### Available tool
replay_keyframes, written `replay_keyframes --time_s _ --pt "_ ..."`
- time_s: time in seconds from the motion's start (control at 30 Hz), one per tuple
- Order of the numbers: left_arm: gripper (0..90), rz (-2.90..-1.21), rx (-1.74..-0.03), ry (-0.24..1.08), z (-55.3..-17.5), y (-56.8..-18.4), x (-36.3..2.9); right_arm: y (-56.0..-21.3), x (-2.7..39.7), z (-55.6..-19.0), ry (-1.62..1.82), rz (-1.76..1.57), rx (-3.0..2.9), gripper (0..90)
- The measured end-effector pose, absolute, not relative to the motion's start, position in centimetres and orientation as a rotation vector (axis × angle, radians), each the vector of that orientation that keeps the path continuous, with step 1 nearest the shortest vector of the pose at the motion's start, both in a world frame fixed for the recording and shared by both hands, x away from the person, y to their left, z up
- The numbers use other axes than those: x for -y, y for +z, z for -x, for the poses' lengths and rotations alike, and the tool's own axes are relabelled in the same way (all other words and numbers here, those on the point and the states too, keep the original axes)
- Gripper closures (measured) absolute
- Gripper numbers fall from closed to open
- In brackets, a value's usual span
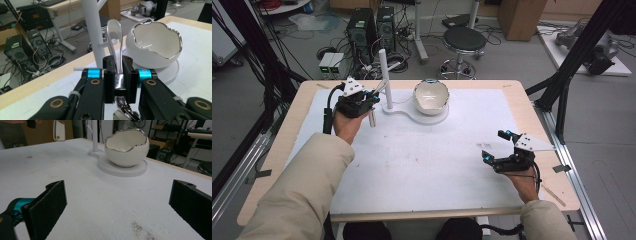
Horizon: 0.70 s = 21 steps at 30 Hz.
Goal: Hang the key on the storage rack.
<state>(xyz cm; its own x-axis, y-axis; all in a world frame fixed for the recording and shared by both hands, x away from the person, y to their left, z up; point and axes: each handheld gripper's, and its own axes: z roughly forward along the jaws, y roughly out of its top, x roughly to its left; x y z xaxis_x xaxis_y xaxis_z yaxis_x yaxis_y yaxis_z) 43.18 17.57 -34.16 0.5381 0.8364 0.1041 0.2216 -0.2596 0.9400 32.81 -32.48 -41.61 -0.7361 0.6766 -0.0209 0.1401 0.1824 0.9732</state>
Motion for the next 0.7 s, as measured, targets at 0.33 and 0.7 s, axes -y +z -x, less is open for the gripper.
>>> replay_keyframes --time_s 0.33,0.7 --pt "81.6 -1.780 -0.890 0.778 -43.9 -35.1 -17.3 -41.9 32.5 -33.0 1.598 -0.779 -2.007 0.5" --pt "81.6 -1.800 -0.915 0.778 -44.7 -36.1 -17.3 -43.1 32.6 -32.8 1.610 -0.799 -1.986 0.4"
